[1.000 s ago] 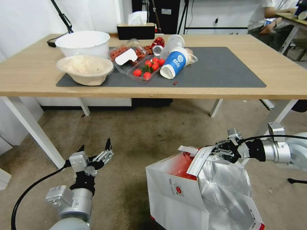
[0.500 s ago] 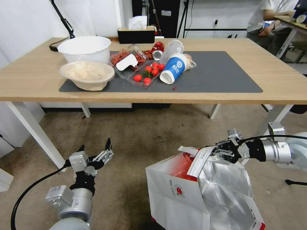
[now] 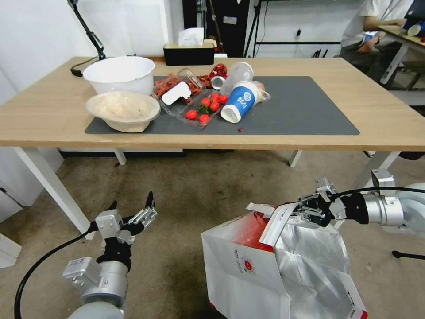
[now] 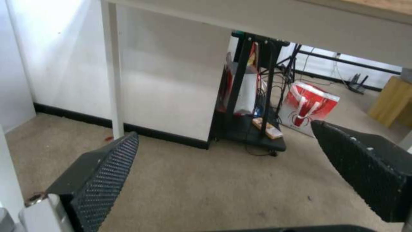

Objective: Pick up the food delivery bag from the floor and place it on the table.

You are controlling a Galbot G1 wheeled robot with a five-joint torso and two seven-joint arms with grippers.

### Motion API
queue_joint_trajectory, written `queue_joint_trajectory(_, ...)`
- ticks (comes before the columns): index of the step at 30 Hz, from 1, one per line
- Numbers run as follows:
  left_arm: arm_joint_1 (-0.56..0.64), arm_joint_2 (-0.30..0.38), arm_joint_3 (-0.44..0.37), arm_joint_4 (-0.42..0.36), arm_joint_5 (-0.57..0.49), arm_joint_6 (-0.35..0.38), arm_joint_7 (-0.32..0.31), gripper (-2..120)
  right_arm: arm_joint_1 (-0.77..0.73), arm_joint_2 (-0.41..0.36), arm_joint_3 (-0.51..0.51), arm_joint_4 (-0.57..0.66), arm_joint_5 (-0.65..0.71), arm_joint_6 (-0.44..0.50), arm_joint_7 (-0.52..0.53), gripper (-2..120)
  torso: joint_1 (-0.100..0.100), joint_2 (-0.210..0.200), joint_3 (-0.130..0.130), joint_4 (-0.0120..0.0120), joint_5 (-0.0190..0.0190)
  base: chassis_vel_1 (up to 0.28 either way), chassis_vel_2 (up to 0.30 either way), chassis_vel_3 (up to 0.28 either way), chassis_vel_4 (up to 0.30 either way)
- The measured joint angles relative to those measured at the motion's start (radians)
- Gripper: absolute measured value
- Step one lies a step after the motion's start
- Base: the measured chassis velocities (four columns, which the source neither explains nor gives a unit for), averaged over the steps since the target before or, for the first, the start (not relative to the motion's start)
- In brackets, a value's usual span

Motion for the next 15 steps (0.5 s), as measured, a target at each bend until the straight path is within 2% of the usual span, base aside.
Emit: queue_joint_trajectory(15, 0.000, 0.000, 0.003, 0.000, -0.002, 0.004, 0.000, 100, 0.001, 0.002, -0.001, 0.000, -0.003, 0.002, 0.000, 0, 0.024, 0.064, 0.040, 0.0000, 0.0000, 0.000, 0.000, 0.000, 0.000)
